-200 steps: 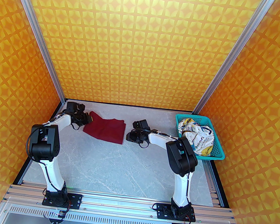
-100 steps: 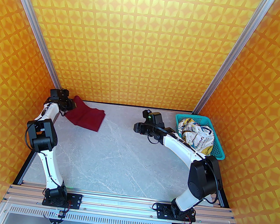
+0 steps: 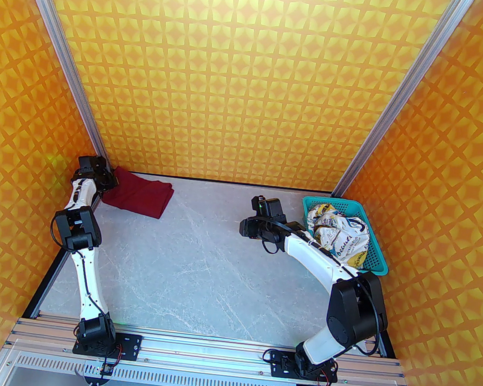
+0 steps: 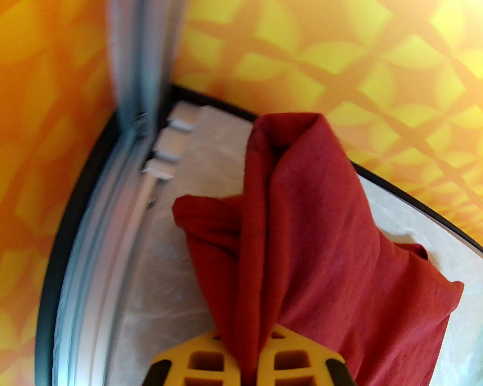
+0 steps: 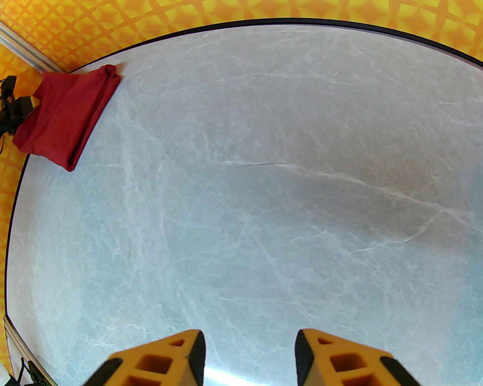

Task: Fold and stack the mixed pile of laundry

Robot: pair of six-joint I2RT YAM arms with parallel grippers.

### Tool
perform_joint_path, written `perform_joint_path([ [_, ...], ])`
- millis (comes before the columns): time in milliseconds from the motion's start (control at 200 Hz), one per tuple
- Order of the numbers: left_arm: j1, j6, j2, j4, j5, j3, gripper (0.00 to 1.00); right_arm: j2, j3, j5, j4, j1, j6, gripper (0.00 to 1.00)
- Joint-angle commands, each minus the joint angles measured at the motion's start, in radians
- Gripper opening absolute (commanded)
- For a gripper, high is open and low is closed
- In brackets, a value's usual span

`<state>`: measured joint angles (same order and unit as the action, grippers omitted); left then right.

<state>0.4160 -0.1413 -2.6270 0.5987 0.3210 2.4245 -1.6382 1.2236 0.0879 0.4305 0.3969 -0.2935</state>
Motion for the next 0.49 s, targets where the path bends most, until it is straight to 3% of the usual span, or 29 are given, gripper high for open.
perform_joint_path([
  [0,0.042,-0.058,0.007,0.019,-0.053,0.019,0.00,-0.007,-0.006,-0.023,-0.005,-0.004,-0.005,0.44],
  [50,0.051,-0.073,0.010,0.035,-0.060,0.020,0.08,-0.005,-0.004,-0.017,-0.008,-0.004,-0.010,0.45],
  [175,0.053,-0.078,0.051,0.067,-0.075,0.010,0.44,0.015,-0.015,-0.026,-0.010,-0.003,-0.006,0.48],
  [245,0.052,-0.085,0.086,0.095,-0.074,0.002,0.56,0.035,-0.024,-0.028,-0.010,-0.003,-0.001,0.49],
  [310,0.048,-0.095,0.133,0.095,-0.074,-0.034,0.60,0.053,-0.037,-0.031,-0.015,-0.004,-0.001,0.50],
  [490,0.000,-0.081,0.317,0.050,-0.132,-0.206,0.59,0.099,-0.077,-0.030,-0.027,-0.004,-0.009,0.50],
])
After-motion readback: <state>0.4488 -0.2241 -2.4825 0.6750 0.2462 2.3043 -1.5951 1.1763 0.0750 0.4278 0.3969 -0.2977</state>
